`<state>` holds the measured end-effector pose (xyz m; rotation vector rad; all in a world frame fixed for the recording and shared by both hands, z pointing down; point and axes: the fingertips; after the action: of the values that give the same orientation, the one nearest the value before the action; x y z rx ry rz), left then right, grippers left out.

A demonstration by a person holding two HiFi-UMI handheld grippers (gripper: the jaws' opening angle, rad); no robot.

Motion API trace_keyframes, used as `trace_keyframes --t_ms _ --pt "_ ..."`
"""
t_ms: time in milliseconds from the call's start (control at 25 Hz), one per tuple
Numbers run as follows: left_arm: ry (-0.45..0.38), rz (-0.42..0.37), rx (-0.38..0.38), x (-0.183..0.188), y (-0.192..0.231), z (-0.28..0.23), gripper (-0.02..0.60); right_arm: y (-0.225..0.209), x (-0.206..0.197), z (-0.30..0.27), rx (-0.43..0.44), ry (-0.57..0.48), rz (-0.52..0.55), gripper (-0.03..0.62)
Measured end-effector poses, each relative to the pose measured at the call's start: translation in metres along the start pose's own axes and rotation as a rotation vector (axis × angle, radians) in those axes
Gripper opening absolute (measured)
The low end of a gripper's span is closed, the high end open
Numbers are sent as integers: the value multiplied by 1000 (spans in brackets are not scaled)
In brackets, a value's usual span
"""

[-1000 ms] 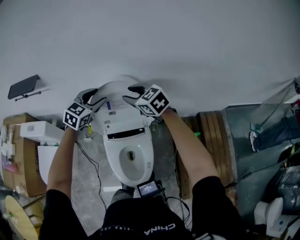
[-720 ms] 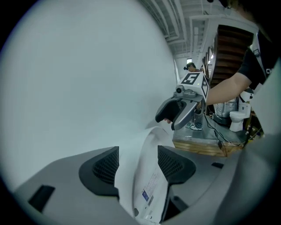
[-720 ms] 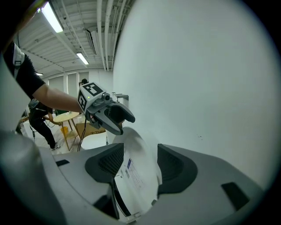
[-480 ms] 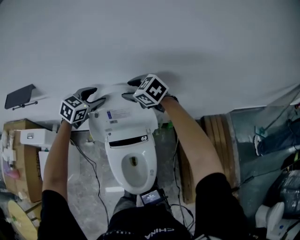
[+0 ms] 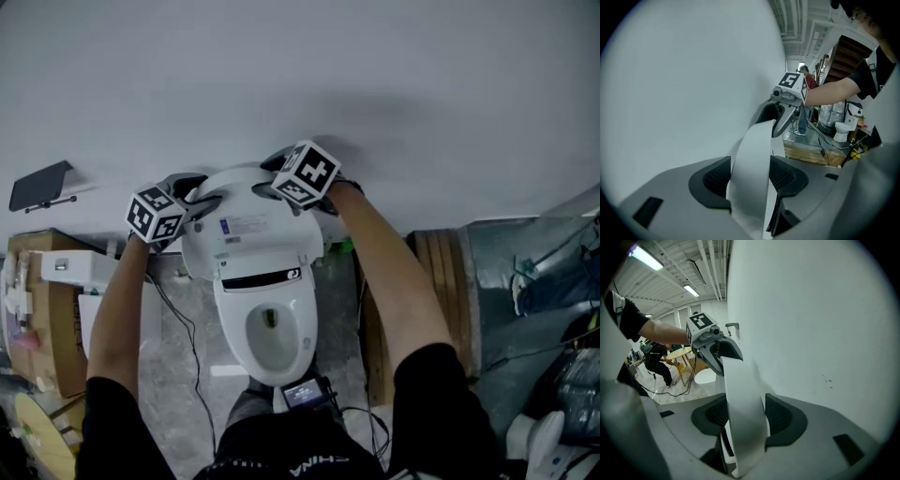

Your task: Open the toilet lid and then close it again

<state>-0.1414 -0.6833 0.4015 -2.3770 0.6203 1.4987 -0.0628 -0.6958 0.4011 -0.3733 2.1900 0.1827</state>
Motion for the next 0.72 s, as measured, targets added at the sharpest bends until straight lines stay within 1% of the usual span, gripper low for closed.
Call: trace_keyframes --t_ms 80,120,360,560,720 --pt "6 -10 -2 -1 -2 2 216 3 -3 0 8 15 19 219" --pt "9 -14 -6 -1 -4 3 212 6 -3 1 9 25 32 218" --pt "37 -64 -49 -4 -28 13 212 29 -7 11 13 60 81 213" --pt "19 -84 -67 -6 -54 24 212 54 -14 21 -20 75 89 213" --pt "0 -117 -89 -10 -82 36 213 81 -20 31 -45 80 111 215"
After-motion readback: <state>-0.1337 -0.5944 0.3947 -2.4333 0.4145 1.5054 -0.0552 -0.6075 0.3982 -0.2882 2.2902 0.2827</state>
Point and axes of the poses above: the fingertips, and each gripper's own axes: z backward along the fingers, y to its left, x out of its top, and after that the axes turned 7 degrees about -y, right-handed
